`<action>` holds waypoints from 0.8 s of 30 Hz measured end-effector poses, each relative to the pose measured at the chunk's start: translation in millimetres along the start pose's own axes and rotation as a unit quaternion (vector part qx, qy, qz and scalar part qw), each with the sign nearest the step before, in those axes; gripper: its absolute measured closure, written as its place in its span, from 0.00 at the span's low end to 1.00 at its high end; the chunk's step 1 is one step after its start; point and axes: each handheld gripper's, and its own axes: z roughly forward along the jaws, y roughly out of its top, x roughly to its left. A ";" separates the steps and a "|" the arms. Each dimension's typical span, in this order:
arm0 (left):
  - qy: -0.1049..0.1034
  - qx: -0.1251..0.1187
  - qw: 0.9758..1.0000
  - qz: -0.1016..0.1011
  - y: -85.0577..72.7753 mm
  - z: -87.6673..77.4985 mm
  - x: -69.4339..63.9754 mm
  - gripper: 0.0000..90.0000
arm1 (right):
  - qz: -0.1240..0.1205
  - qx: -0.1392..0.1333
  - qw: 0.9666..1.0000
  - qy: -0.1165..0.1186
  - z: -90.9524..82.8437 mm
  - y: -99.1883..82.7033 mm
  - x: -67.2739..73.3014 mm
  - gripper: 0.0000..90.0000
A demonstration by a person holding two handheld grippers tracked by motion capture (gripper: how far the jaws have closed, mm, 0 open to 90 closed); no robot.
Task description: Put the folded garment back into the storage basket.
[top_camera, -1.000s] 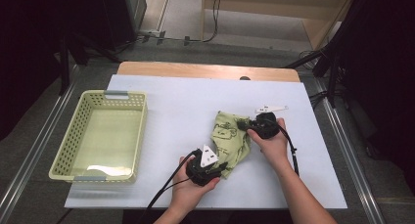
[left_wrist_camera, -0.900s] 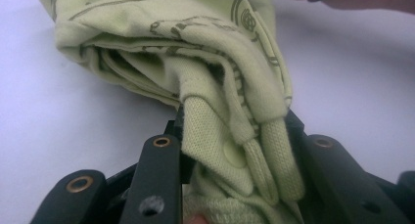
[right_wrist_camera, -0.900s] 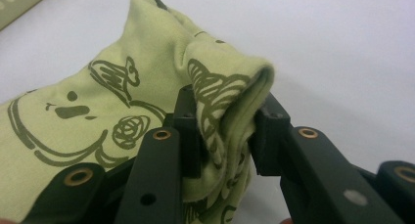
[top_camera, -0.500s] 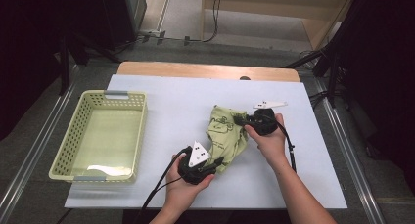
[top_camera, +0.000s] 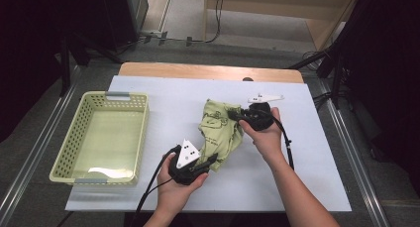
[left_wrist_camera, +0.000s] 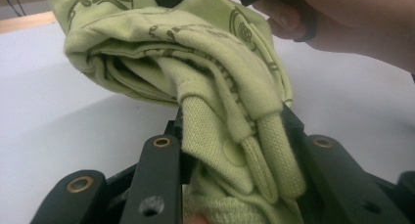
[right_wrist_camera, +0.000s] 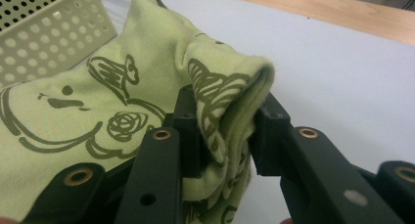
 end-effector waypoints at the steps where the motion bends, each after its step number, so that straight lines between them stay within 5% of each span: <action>1: 0.002 0.000 1.000 0.000 0.8 -2.0 1.2 0.73 | 0.000 -0.002 1.000 0.001 1.0 1.7 1.5 0.75; 24: 0.049 -0.018 0.998 -0.017 9.6 -61.9 35.7 0.72 | -0.026 -0.015 0.999 0.037 33.8 46.6 51.6 0.75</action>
